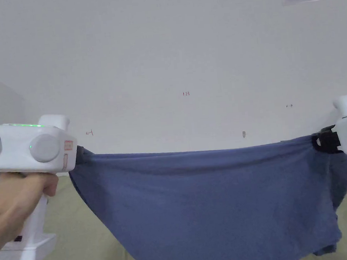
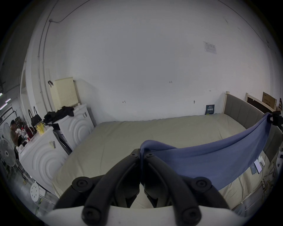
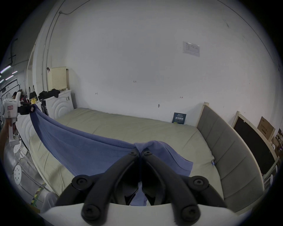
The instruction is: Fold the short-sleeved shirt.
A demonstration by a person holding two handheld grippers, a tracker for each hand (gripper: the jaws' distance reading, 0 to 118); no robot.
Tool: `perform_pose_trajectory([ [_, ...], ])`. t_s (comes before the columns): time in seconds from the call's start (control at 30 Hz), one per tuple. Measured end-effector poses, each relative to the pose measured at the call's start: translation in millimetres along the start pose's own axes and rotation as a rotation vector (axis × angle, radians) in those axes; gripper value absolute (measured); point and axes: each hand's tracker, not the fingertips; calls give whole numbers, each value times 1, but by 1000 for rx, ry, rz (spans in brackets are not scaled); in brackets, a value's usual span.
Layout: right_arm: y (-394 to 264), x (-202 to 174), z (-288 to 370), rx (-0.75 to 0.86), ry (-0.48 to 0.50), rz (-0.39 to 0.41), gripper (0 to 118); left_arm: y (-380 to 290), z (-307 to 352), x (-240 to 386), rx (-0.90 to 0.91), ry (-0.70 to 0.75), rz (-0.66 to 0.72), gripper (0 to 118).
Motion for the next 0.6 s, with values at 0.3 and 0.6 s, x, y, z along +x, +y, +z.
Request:
perform_pose_trajectory([
  [0.3, 61, 2, -42, 25, -41, 41, 3, 46, -47, 7, 15, 44, 34, 0],
  [0.6, 117, 9, -131, 17, -94, 74, 3, 86, -142, 19, -19, 54, 90, 0],
])
